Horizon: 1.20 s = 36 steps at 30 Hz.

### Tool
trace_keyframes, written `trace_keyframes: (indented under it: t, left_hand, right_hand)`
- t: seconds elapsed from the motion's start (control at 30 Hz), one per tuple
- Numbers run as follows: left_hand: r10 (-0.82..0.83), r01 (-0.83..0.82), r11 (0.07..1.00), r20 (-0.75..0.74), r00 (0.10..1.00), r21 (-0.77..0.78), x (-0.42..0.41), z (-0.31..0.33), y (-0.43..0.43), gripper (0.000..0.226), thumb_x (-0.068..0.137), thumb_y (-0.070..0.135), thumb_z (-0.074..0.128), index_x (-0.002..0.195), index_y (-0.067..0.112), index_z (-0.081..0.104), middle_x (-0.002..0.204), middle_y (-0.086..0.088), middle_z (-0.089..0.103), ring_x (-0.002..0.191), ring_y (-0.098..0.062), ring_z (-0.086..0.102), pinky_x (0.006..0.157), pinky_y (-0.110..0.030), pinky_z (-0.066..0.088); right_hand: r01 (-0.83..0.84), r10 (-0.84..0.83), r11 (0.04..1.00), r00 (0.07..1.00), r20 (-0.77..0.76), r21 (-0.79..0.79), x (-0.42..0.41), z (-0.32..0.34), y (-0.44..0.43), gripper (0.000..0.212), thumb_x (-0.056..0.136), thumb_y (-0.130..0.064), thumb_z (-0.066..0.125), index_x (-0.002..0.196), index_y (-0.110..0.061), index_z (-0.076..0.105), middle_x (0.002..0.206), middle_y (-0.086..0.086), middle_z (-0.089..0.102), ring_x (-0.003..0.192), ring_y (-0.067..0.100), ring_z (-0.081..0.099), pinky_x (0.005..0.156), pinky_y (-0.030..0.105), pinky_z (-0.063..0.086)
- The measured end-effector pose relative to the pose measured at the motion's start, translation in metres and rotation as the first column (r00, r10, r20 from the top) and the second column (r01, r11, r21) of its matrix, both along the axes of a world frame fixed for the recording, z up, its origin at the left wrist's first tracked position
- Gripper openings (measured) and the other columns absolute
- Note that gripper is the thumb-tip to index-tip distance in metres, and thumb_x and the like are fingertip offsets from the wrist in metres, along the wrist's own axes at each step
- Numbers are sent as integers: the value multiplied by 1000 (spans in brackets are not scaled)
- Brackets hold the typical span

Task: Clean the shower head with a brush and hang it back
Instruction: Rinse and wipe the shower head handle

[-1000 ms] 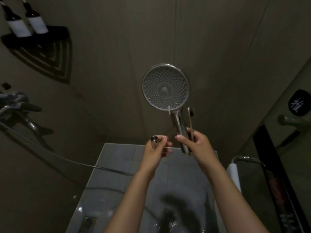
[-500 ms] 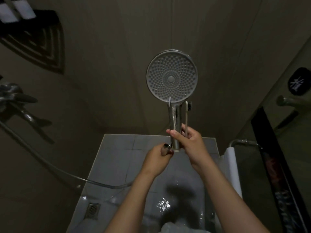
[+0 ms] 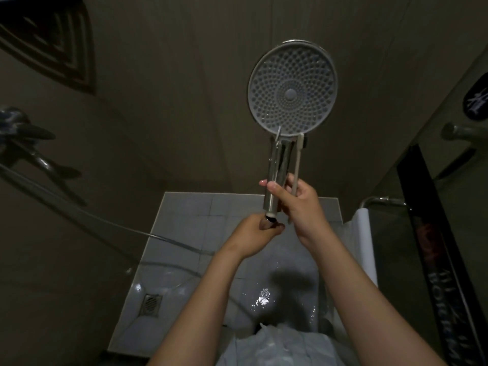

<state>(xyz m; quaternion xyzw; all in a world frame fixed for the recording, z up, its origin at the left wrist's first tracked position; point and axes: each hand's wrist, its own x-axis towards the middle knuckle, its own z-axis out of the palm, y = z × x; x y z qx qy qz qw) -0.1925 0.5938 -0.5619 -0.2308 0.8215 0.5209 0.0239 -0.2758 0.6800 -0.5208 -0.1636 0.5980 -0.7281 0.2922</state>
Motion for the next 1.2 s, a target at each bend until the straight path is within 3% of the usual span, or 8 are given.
trace_keyframes:
  t: [0.2, 0.27, 0.4, 0.53, 0.67, 0.83, 0.97, 1.2]
  left_hand:
    - [-46, 48, 984, -16, 999, 173, -5, 10, 8, 24, 91, 14, 56, 70, 26, 56, 58, 12, 51, 50, 3, 46, 52, -11, 38]
    - [-29, 32, 975, -17, 999, 221, -9, 10, 12, 22, 91, 11, 54, 72, 21, 58, 55, 13, 52, 45, 5, 46, 48, -8, 38]
    - [5, -5, 939, 0, 1000, 344, -13, 6, 18, 26, 91, 12, 52, 66, 16, 59, 48, 7, 45, 42, -4, 39, 46, -21, 30]
    - [-44, 41, 889, -4, 999, 456, -16, 7, 20, 28, 94, 11, 47, 67, 13, 54, 49, 2, 37, 41, -4, 33, 45, -20, 24]
    - [-18, 23, 885, -15, 1000, 465, -20, -1, 22, 30, 93, 17, 51, 64, 16, 52, 47, 7, 40, 41, -4, 33, 42, -18, 24]
    - [30, -45, 945, 51, 998, 324, -26, -10, 31, 29, 93, 22, 52, 64, 17, 52, 54, 2, 47, 42, -3, 42, 46, -18, 33]
    - [90, -106, 960, 72, 993, 260, -27, -17, 35, 33, 91, 31, 55, 60, 22, 47, 52, 3, 47, 45, -8, 42, 52, -25, 35]
    - [-31, 3, 896, 58, 998, 445, -30, -19, 29, 23, 93, 29, 52, 71, 24, 46, 56, 9, 43, 49, -4, 39, 50, -20, 32]
  right_hand:
    - [-14, 13, 1000, 997, 74, 7, 0, -3, 8, 41, 83, -15, 68, 120, 0, 57, 95, -1, 76, 98, 12, 68, 94, 40, 49]
    - [-1, 1, 1000, 997, 76, 1, 0, -2, 11, 36, 84, -12, 66, 118, -3, 59, 94, -3, 76, 97, 9, 69, 90, 35, 52]
    - [-10, 10, 1000, 998, 55, -9, -3, 1, 17, 15, 87, -8, 62, 101, -12, 62, 96, -6, 75, 84, 5, 70, 76, 32, 51]
    - [-15, 15, 1000, 1000, 26, -10, -8, -3, 21, 13, 86, -7, 62, 94, -17, 64, 96, -6, 75, 100, 7, 68, 85, 22, 52]
    - [4, -5, 1000, 1000, 6, 10, -14, -7, 23, 14, 84, -8, 65, 96, -15, 65, 95, -1, 75, 96, 6, 69, 81, 16, 52]
    - [87, -85, 993, 996, -29, 75, -18, -15, 24, 24, 82, -10, 69, 102, 0, 63, 98, 10, 72, 88, 5, 68, 76, 14, 52]
    - [124, -125, 989, 992, 6, 78, -19, -20, 24, 14, 82, -10, 69, 94, -13, 64, 98, 7, 73, 90, 7, 69, 72, 13, 50]
    - [154, -157, 986, 987, 37, 61, -23, -23, 29, 13, 83, -11, 68, 93, -21, 65, 97, 3, 74, 93, 9, 69, 76, 15, 52]
